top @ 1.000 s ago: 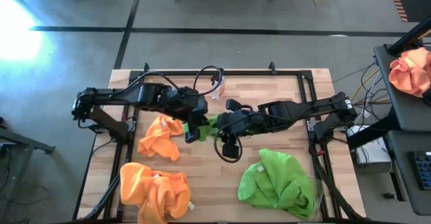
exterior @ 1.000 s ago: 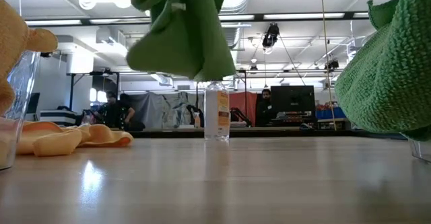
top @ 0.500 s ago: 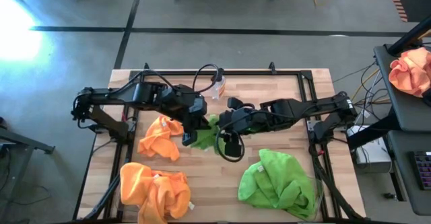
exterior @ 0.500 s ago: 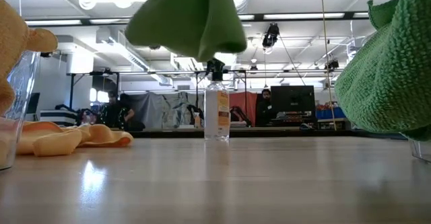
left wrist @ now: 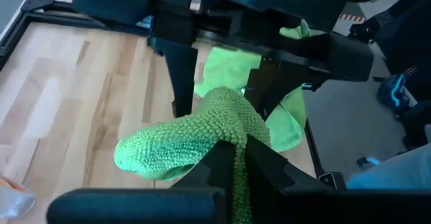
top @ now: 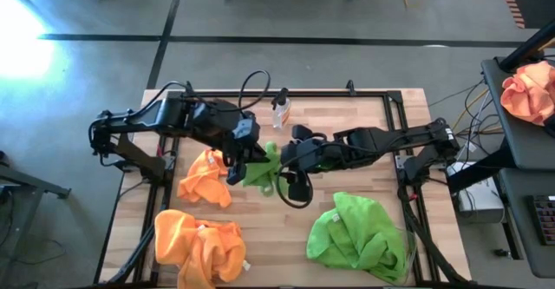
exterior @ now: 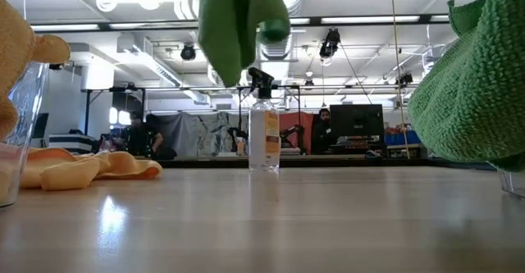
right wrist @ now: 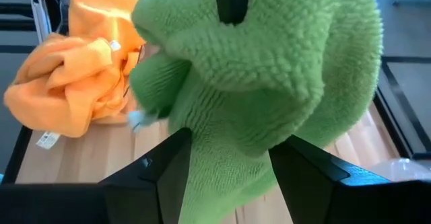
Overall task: Sort microfiber towel by color & place in baskets
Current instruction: Put the green microfiber cloth into the right transparent bin
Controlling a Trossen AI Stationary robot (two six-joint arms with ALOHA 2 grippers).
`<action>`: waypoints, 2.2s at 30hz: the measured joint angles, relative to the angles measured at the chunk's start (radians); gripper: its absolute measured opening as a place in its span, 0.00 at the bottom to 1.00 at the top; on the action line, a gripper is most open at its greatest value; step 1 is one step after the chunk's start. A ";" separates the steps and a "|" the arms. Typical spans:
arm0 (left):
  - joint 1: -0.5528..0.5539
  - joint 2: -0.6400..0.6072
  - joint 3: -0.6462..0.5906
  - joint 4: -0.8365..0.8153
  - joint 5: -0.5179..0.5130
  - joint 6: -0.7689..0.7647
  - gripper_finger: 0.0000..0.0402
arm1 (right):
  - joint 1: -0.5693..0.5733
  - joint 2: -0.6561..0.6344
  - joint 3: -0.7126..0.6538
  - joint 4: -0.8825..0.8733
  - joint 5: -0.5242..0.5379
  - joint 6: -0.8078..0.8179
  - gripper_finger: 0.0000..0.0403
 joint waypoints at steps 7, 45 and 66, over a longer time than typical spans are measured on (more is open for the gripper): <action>-0.007 0.000 -0.003 0.033 0.000 0.000 0.02 | 0.000 0.000 0.000 0.071 0.000 -0.014 0.49; -0.034 0.002 -0.005 0.029 0.060 -0.001 0.03 | 0.001 0.000 0.000 0.104 -0.009 0.067 0.03; -0.032 0.002 -0.005 -0.153 0.047 -0.001 0.50 | 0.001 0.000 0.000 0.048 -0.008 0.127 0.02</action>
